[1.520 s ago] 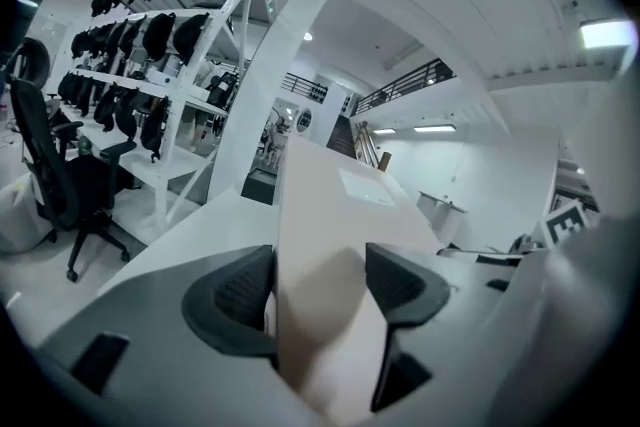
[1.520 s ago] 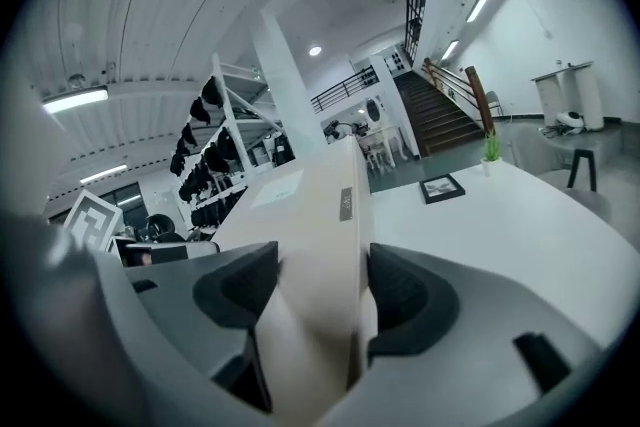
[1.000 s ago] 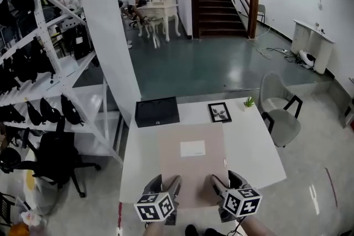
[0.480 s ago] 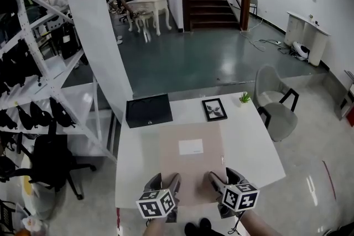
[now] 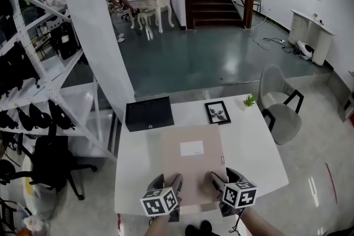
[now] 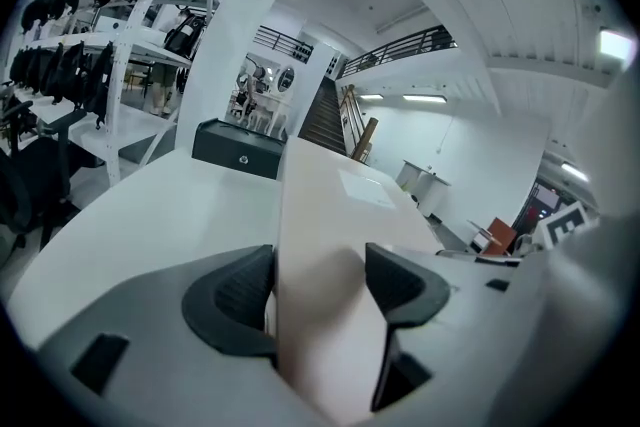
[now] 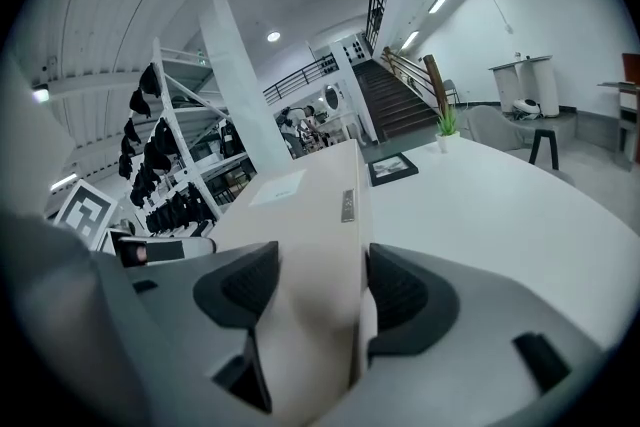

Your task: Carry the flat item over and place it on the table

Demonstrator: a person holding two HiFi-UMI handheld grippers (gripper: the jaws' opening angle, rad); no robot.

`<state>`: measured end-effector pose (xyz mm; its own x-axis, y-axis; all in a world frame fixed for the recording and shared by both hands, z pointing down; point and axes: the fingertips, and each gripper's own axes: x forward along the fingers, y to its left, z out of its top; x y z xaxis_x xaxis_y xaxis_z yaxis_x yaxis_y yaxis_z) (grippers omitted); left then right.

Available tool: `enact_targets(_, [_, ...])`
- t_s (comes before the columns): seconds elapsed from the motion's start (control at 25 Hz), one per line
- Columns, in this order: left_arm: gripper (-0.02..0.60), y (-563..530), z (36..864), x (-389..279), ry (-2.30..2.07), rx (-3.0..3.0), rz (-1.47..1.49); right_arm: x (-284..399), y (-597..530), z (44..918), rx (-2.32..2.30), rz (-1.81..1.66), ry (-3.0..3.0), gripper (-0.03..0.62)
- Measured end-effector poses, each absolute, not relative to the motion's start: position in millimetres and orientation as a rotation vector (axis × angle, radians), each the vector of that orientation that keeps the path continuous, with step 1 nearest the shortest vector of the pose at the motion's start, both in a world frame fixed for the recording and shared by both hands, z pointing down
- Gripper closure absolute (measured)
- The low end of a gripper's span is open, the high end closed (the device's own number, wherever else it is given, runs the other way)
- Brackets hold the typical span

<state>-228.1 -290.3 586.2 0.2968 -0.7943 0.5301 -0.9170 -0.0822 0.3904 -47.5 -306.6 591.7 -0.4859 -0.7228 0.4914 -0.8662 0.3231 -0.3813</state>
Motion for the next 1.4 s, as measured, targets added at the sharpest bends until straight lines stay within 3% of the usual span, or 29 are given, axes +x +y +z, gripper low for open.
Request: enact_targets(1.4, [0.296,-330,612,-232,-1.503,1.79,0.359,-52,-347,623,1.41,0.942,-2.277,0.315])
